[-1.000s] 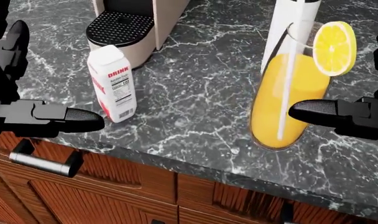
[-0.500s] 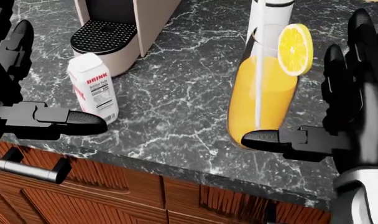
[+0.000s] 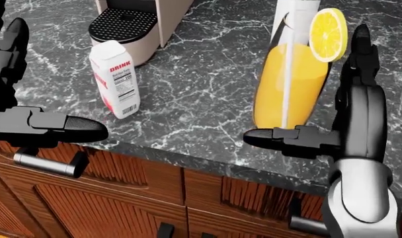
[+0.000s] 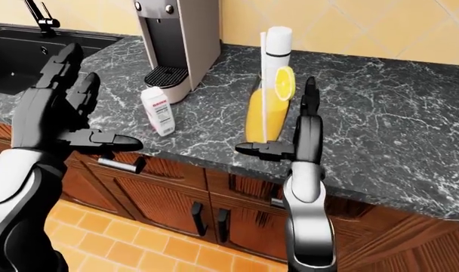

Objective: Move the drinks to the dining counter.

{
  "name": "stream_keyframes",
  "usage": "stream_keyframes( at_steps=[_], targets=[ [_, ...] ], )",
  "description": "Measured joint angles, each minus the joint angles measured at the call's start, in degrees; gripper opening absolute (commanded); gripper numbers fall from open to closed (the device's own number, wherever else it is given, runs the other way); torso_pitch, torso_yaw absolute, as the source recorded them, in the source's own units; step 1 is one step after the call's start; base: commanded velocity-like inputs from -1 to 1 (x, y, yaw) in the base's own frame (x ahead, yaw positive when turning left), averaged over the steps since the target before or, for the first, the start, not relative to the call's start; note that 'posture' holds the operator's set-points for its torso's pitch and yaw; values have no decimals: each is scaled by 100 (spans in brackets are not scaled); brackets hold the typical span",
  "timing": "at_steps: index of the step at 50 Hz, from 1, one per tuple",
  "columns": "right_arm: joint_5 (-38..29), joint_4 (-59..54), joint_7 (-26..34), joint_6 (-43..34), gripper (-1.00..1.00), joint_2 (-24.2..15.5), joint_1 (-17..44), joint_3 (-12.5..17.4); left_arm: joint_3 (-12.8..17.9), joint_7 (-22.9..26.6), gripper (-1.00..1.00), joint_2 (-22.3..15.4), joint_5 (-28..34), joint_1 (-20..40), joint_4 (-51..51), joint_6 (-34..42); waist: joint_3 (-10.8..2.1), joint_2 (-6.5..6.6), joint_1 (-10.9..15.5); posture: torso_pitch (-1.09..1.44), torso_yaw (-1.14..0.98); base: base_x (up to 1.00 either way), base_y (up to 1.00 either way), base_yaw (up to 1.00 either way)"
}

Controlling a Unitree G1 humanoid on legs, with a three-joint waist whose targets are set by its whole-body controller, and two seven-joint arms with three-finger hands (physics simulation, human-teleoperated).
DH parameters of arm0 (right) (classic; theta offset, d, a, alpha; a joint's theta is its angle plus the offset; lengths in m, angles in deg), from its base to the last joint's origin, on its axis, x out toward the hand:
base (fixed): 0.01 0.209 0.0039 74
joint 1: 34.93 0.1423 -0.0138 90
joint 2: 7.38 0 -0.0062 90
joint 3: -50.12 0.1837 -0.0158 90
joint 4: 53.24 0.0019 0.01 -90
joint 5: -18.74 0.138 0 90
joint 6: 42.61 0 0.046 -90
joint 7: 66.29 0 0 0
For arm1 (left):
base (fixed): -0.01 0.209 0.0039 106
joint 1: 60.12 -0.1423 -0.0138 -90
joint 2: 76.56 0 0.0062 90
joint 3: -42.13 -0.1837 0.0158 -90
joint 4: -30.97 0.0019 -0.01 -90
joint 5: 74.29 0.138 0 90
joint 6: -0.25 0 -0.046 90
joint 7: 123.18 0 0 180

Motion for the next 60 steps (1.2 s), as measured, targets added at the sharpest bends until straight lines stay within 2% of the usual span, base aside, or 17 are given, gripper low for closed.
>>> stream_keyframes(
  at_steps=[10,30,32,36,41,43,50,54,55,57,60],
  targets=[
    [138,-434,-188,122,100,-10,241,81,-11,-9,100,23,2,-53,45,-61,-19,-10,16,0,0,0,0,0],
    [253,-805,-355,252,97,-13,489,-46,3,-8,100,33,-12,-96,86,-171,-44,8,13,0,0,0,0,0],
    [244,-807,-355,261,81,-7,495,-55,9,-10,100,26,-18,-78,87,-151,-41,7,11,0,0,0,0,0],
    [235,-782,-340,250,63,5,497,-79,16,-16,100,9,-32,-37,85,-121,-36,8,6,0,0,0,0,0],
    [251,-661,-296,226,10,9,446,-80,22,-22,100,-5,-47,-18,94,-113,-25,8,8,0,0,0,0,0],
    [252,-601,-291,213,-5,14,413,-74,23,-29,100,-10,-51,-12,87,-97,-22,6,9,0,0,0,0,0],
    [206,-433,-308,206,-34,18,329,-36,61,-41,100,-33,-72,-18,69,-80,-12,4,6,0,0,0,0,0],
    [196,-350,-305,180,-73,19,295,-28,49,-48,100,-30,-74,-45,74,-116,-15,6,8,0,0,0,0,0],
    [200,-337,-302,182,-92,18,291,-21,40,-47,100,-26,-71,-53,93,-136,-15,6,9,0,0,0,0,0],
    [218,-304,-291,177,-100,6,281,3,25,-44,100,-17,-65,-70,121,-161,-14,5,12,0,0,0,0,0],
    [284,-220,-267,128,-100,-18,264,54,1,-54,100,5,-48,-79,104,-144,-4,4,14,0,0,0,0,0]
  ],
)
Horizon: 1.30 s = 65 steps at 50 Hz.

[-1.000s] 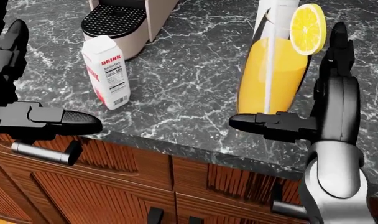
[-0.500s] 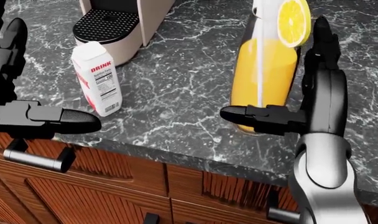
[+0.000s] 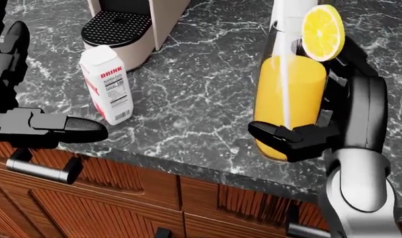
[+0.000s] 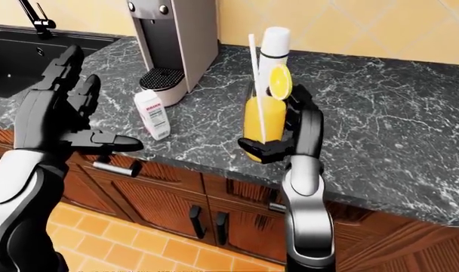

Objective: Move the drinks to the dining counter.

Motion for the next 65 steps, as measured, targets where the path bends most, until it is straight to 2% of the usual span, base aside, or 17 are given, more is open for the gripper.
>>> stream_keyframes(
  at_steps=[12,21,27,31,37,42,57,65],
  targets=[
    [467,1426,40,-989,-100,-268,289,310,-351,-195,100,340,372,-111,277,-340,34,-13,2,0,0,0,0,0],
    [838,1757,-105,-1083,-100,-451,390,524,-248,-981,100,532,727,-35,337,-306,22,-35,-20,0,0,0,0,0],
    [1022,1702,-203,-1113,-100,-541,340,642,-686,-1342,100,766,1032,-200,564,-502,37,-32,-1,0,0,0,0,0],
    [1081,1773,-269,-1088,-100,-549,290,610,-905,-1476,100,917,1370,-212,812,-610,40,-46,-16,0,0,0,0,0],
    [1127,1743,-295,-1046,-100,-553,271,599,-1056,-1452,100,1104,1722,-222,940,-746,20,-62,-12,0,0,0,0,0],
    [1145,1709,-312,-988,-100,-552,253,602,-1067,-1466,100,1198,1914,-167,1367,-989,1,-66,-3,0,0,0,0,0],
    [1163,1655,-352,-924,-100,-552,199,614,-1230,-1371,100,1372,2089,-134,2162,-1468,-8,-88,-2,0,0,0,0,0],
    [1167,1676,-366,-926,-100,-556,200,623,-1162,-1395,72,1341,2134,-46,2307,-1544,-20,-85,2,0,0,0,0,0]
  ],
)
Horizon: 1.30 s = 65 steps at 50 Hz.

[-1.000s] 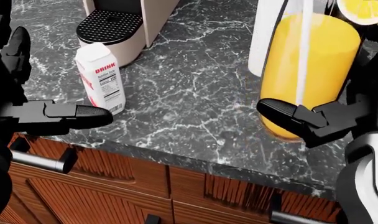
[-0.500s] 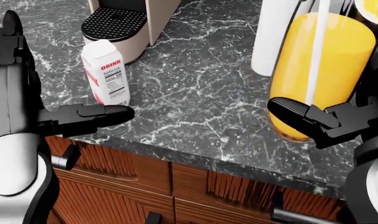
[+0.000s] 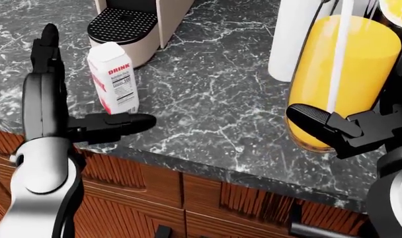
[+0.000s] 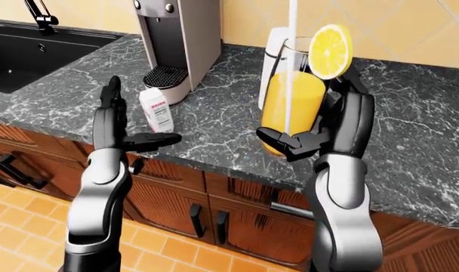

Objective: Move the drinks to the dining counter.

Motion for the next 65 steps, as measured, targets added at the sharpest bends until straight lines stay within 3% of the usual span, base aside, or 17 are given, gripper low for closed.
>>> stream_keyframes(
  at_steps=[10,19,22,26,27,36,50,52,57,59,63,64,65],
  targets=[
    [15,-12,-9,1,-100,3,-8,13,1,-3,24,-7,7,98,144,-19,7,4,-5,0,0,0,0,0],
    [30,-40,-25,37,-100,3,-28,19,-19,-54,2,13,74,120,242,-162,-3,6,-2,0,0,0,0,0],
    [35,-53,-27,56,-100,3,-28,15,-43,-48,-25,26,87,112,271,-208,-7,5,-3,0,0,0,0,0],
    [40,-71,-22,82,-100,2,-41,10,2,-18,-95,-10,117,122,198,-173,-7,7,-7,0,0,0,0,0],
    [40,-61,-25,70,-100,2,-39,11,22,-11,-100,-23,122,130,179,-149,-4,8,-8,0,0,0,0,0],
    [32,-9,-17,37,-100,2,-8,-11,93,266,-100,-161,108,289,-296,485,44,7,-15,0,0,0,0,0],
    [76,205,57,-252,-100,-93,146,-65,492,872,-100,-715,-239,1544,-1585,2340,73,32,-26,0,0,-2,0,0],
    [18,189,104,-243,-100,-90,152,-110,528,887,-100,-759,-340,1581,-1647,2467,-37,44,16,0,0,-79,23,0],
    [-166,129,185,-165,-100,-29,54,-108,642,863,-100,-781,-708,1600,-1671,2608,18,-92,25,0,0,-84,28,0],
    [-212,135,207,-210,-100,-12,69,-91,648,779,-100,-837,-813,1504,-1701,2573,13,0,80,0,0,-83,28,0],
    [-251,210,232,-259,-100,-3,137,-79,629,642,-100,-841,-932,1339,-1825,2566,64,352,182,0,0,-84,28,0],
    [-251,233,238,-273,-100,7,147,-81,635,626,-100,-859,-967,1341,-1822,2572,68,405,194,0,0,-84,30,0],
    [-241,218,251,-301,-100,38,154,-121,677,606,-100,-892,-996,1324,-1807,2585,89,363,232,0,0,-84,37,0]
  ],
)
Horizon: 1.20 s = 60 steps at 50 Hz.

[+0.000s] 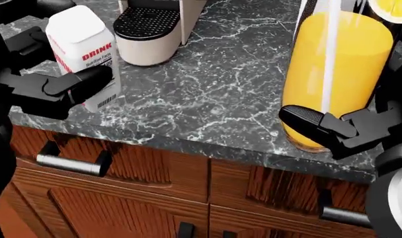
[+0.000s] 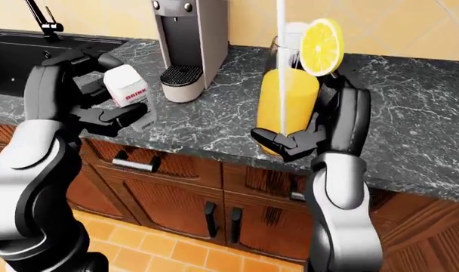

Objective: Move the drinks to the dining counter.

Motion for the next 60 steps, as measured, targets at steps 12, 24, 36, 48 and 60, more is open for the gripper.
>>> stream_keyframes(
  at_steps=[12,24,36,48,60],
  targets=[
    [-3,-26,40,-146,-100,-54,111,60,115,-161,-100,-110,-297,-168,-141,-5,13,-685,-486,0,0,-42,71,0],
    [606,-471,243,-111,-100,74,348,-230,256,-238,-100,-253,-378,-272,-74,13,101,23,-17,0,0,-9,25,75],
    [734,-820,374,324,-100,36,895,-358,471,-511,-100,-272,-1013,-40,-65,146,127,-782,-164,0,0,0,0,100],
    [576,-1309,291,570,-100,202,1049,-432,471,-695,-100,-423,-1347,9,-116,160,92,92,-79,0,0,2,0,100],
    [624,-1370,354,671,-100,170,1160,-512,573,-885,-100,-491,-1585,56,-88,202,141,-678,-64,0,0,7,0,100]
  ],
)
